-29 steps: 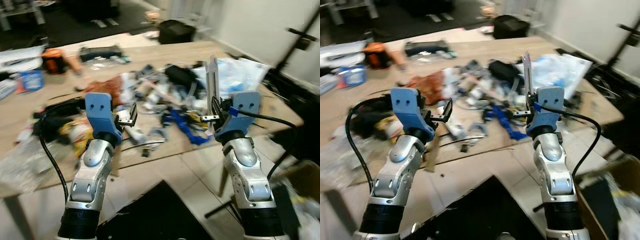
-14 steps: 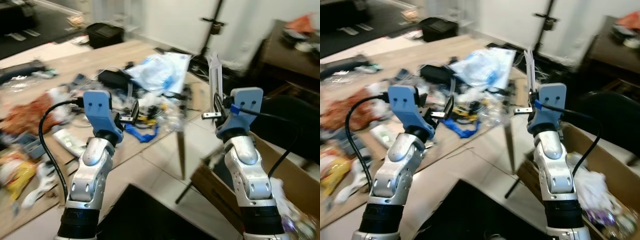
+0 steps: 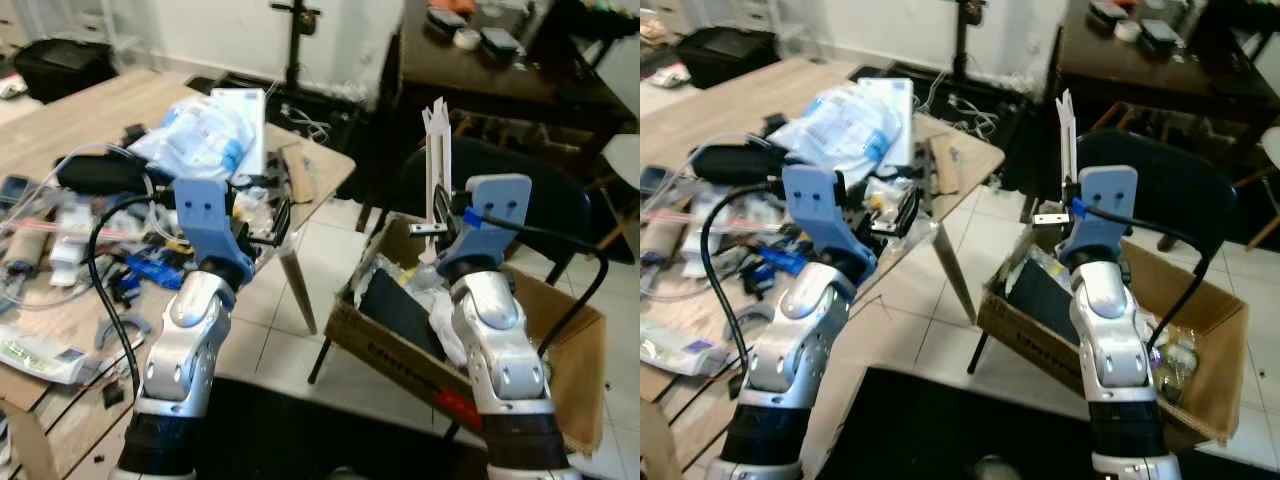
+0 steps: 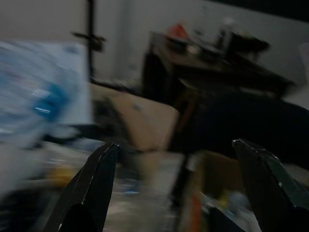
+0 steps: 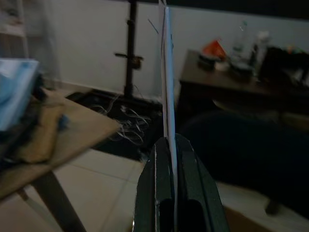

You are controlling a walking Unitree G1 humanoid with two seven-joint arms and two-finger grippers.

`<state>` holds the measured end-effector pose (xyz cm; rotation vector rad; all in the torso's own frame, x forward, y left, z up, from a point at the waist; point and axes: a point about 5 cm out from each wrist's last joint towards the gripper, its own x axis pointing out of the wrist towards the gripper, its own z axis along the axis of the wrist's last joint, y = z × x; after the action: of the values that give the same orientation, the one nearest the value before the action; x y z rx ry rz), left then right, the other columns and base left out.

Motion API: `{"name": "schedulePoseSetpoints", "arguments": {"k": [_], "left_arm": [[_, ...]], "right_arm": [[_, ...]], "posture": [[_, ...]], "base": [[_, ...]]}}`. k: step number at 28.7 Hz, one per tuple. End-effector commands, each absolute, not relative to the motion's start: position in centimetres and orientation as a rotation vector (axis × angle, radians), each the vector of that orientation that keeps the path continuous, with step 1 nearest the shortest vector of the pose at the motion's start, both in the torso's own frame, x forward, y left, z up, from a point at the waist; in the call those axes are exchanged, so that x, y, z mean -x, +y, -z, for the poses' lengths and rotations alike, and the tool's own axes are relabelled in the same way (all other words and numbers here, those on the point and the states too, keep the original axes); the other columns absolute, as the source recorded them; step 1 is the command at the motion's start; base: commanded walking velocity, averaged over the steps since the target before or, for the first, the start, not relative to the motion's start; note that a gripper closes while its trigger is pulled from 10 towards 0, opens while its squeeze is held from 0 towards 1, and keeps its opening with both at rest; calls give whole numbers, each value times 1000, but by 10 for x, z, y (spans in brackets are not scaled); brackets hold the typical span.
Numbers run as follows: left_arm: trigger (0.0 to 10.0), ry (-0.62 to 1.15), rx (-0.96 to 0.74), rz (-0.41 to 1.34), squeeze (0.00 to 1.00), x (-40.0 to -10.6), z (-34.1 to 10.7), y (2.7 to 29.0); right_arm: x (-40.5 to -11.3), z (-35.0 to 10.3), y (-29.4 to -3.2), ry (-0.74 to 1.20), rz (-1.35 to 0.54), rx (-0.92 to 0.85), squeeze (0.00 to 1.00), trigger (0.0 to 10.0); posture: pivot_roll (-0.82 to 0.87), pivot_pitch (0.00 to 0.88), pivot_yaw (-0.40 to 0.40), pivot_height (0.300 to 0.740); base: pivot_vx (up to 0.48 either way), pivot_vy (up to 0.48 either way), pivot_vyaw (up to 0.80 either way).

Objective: Picking trash to rubbish bin

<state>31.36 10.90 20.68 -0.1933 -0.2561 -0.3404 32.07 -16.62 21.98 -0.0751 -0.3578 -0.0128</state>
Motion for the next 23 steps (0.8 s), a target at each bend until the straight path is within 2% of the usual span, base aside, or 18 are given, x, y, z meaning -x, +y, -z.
{"name": "schedulePoseSetpoints", "arguments": {"k": [1,23], "left_arm": [[10000,-231,208,393,0,-310,-204,99],[10000,-202,182,437,0,-307,-198,96]], "right_arm": [[-320,-219,-172,-350,47,86,0,10000],[-322,-211,-180,-296,109,98,0,10000]], "posture": [[-4,145,-26,740],[-6,143,-30,740]], "base": [[0,0,-800],[0,0,-800]]}}
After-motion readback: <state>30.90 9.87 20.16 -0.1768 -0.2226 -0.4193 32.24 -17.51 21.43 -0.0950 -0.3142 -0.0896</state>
